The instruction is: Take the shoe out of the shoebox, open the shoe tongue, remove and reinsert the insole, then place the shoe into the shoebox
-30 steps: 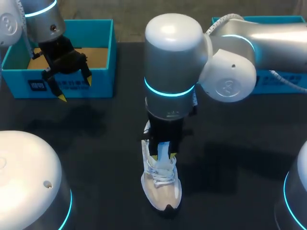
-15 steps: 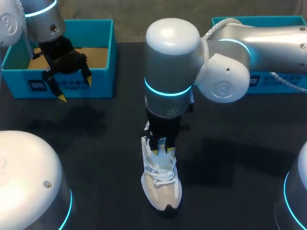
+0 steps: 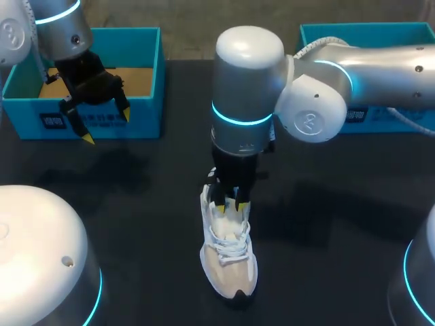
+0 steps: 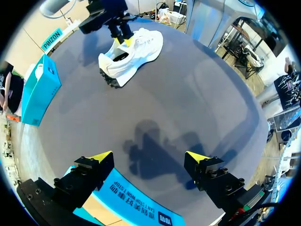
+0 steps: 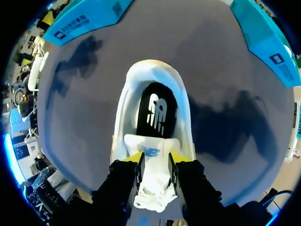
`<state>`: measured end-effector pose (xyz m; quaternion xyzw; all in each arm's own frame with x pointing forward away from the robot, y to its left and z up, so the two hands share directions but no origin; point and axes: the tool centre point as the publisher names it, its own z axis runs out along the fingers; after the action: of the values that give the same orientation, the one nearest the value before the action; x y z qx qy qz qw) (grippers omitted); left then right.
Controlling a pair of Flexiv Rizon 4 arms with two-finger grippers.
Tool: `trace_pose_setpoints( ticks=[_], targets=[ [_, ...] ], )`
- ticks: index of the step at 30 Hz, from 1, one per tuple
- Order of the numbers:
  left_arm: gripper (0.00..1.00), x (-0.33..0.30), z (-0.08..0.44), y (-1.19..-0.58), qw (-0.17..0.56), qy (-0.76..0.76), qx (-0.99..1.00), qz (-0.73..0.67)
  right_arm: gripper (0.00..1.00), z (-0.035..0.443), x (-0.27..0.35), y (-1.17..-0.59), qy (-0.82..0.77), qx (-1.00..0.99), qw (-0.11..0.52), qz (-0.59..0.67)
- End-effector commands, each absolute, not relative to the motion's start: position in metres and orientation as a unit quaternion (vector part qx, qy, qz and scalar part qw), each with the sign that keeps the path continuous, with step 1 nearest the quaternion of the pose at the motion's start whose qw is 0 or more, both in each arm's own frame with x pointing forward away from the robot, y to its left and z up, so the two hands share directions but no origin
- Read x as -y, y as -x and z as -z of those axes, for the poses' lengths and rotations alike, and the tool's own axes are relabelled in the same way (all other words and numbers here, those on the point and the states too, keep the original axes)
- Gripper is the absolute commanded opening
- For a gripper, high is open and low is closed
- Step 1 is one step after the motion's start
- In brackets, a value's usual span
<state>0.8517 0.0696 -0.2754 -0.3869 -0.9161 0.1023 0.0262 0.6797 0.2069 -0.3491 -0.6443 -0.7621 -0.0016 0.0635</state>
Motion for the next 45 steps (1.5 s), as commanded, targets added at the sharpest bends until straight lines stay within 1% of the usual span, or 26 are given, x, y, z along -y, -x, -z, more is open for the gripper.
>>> trace_pose_setpoints(
  ticks=[1, 3, 7, 18, 21, 24, 30, 31, 32, 33, 36, 39, 41, 43, 45],
  targets=[
    [1.0, -0.07, 0.275, -0.851, 0.026, 0.387, 0.916, -0.101, 0.34, 0.333, -0.208, -0.674, 0.643, 0.765, 0.041, -0.001],
    [1.0, -0.07, 0.275, -0.851, 0.026, 0.387, 0.916, -0.101, 0.35, 0.322, -0.21, -0.671, 0.638, 0.77, 0.03, -0.002],
    [1.0, -0.07, 0.275, -0.851, 0.026, 0.387, 0.916, -0.101, 0.37, 0.316, -0.213, -0.667, 0.634, 0.773, 0.02, -0.008],
    [1.0, -0.07, 0.275, -0.851, 0.026, 0.387, 0.916, -0.101, 0.38, 0.346, -0.212, -0.678, 0.62, 0.783, 0.049, 0.002],
    [1.0, -0.07, 0.275, -0.851, 0.026, 0.387, 0.916, -0.101, 0.38, 0.346, -0.211, -0.678, 0.617, 0.785, 0.053, 0.006],
    [1.0, -0.07, 0.275, -0.851, 0.026, 0.387, 0.916, -0.101, 0.39, 0.333, -0.21, -0.676, 0.605, 0.795, 0.042, 0.007],
    [1.0, -0.07, 0.275, -0.851, 0.026, 0.387, 0.916, -0.101, 0.48, 0.299, -0.204, -0.678, 0.543, 0.838, 0.022, 0.04],
    [1.0, -0.07, 0.275, -0.851, 0.026, 0.387, 0.916, -0.101, 0.54, 0.294, -0.202, -0.679, 0.519, 0.853, 0.025, 0.047],
    [1.0, -0.07, 0.275, -0.851, 0.026, 0.387, 0.916, -0.101, 0.78, 0.289, -0.202, -0.679, 0.492, 0.869, 0.021, 0.053],
    [1.0, -0.07, 0.275, -0.851, 0.026, 0.387, 0.916, -0.101, 1.0, 0.284, -0.201, -0.68, 0.467, 0.882, 0.016, 0.063],
    [1.0, -0.07, 0.275, -0.851, 0.026, 0.387, 0.916, -0.101, 1.0, 0.271, -0.201, -0.682, 0.367, 0.928, 0.005, 0.065],
    [1.0, -0.07, 0.275, -0.851, 0.026, 0.387, 0.916, -0.101, 1.0, 0.268, -0.2, -0.686, 0.287, 0.956, 0.0, 0.059],
    [1.0, -0.07, 0.275, -0.851, 0.026, 0.387, 0.916, -0.101, 1.0, 0.267, -0.201, -0.687, 0.199, 0.978, 0.017, 0.068],
    [1.0, -0.07, 0.275, -0.851, 0.026, 0.387, 0.916, -0.101, 1.0, 0.268, -0.202, -0.686, 0.096, 0.991, 0.051, 0.082],
    [1.0, -0.07, 0.275, -0.851, 0.026, 0.387, 0.916, -0.101, 1.0, 0.268, -0.202, -0.686, 0.096, 0.991, 0.051, 0.082]
  ],
)
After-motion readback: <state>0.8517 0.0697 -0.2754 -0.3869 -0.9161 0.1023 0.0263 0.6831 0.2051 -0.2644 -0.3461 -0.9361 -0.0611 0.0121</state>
